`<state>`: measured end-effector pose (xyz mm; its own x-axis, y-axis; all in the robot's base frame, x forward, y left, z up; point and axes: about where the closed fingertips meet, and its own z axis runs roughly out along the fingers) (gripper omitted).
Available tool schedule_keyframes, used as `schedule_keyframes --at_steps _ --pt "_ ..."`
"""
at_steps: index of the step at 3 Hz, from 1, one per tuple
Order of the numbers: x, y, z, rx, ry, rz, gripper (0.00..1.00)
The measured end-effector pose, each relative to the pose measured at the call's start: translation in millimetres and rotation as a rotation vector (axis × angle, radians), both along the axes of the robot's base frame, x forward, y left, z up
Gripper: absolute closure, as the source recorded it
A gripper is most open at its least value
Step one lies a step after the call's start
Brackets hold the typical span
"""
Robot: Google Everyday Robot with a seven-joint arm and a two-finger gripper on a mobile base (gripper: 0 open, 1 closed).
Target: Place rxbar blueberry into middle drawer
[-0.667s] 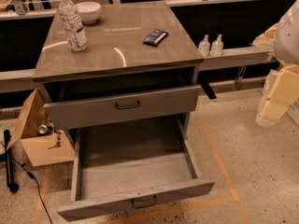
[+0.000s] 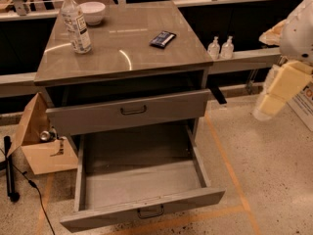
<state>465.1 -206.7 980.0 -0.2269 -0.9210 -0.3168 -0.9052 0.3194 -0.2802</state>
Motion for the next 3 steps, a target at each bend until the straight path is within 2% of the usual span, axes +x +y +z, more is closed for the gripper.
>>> schedule_keyframes --at_steps 1,2,3 --pt "64.2 18.5 -5.8 0.214 -0.093 -0.024 0.00" --pt "123.0 35.0 -20.6 0.408 -0.155 -0.081 0.00" --pt "177.7 46.0 -34.5 0.542 -0.237 -0.125 0.00"
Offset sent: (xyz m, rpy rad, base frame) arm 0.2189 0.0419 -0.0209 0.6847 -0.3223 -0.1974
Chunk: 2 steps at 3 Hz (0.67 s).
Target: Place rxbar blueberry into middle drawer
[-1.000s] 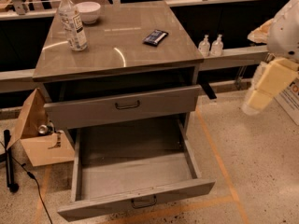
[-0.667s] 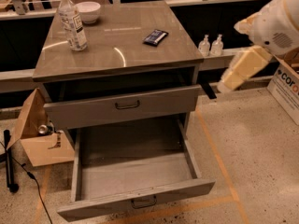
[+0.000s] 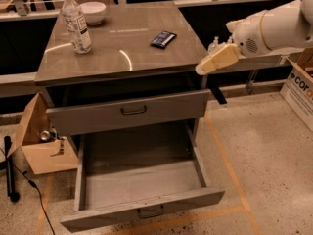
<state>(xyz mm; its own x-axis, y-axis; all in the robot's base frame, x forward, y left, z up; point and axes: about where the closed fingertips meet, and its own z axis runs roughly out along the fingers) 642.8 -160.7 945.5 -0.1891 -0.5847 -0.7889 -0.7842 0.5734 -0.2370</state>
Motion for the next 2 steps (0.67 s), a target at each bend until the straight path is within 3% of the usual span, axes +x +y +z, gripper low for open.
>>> schedule_keyframes --at_steps 1,2 --pt "48.4 3.6 -2.5 0.078 -0.082 -0.069 0.00" --pt "59.8 1.8 0.7 0.094 -0.114 -0.094 0.00"
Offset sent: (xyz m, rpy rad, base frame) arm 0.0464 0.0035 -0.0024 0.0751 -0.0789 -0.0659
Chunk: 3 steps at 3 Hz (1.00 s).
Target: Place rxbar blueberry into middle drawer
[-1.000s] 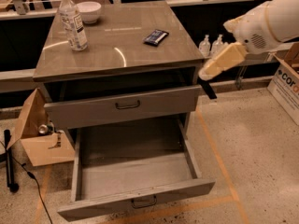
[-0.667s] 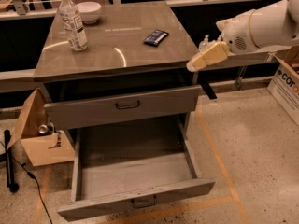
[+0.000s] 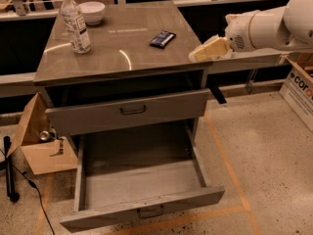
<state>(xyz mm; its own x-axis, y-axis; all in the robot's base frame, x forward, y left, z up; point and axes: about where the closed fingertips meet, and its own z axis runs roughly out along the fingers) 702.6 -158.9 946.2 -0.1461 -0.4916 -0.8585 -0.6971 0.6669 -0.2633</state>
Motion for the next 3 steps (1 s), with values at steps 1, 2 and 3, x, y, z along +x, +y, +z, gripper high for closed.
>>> schedule_keyframes --at_steps 1,2,3 --pt "0.0 0.1 0.0 0.000 0.000 0.000 0.00" --pt "9.2 6.3 -2.7 0.027 -0.020 -0.051 0.00" --pt "40.0 21.7 -11.6 0.080 -0.066 -0.115 0.00"
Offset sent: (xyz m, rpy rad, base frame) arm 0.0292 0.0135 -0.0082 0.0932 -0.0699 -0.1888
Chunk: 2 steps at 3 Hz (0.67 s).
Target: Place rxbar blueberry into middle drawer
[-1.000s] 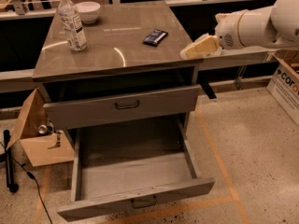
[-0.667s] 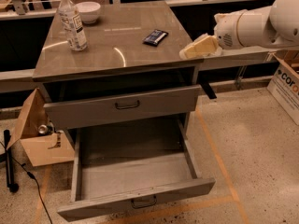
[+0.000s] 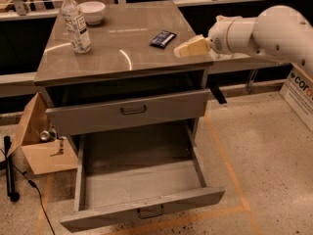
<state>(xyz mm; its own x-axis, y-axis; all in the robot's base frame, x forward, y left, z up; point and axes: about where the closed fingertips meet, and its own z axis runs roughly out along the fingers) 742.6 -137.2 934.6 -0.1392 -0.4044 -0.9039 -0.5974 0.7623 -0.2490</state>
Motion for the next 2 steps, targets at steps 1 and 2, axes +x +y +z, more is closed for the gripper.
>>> schedule_keyframes --at_steps 1,2 --pt "25.4 17.3 -13.8 0.029 -0.028 -0.025 0.00" --pt "54.3 37.7 -28.5 0.059 -0.039 -0.028 0.00"
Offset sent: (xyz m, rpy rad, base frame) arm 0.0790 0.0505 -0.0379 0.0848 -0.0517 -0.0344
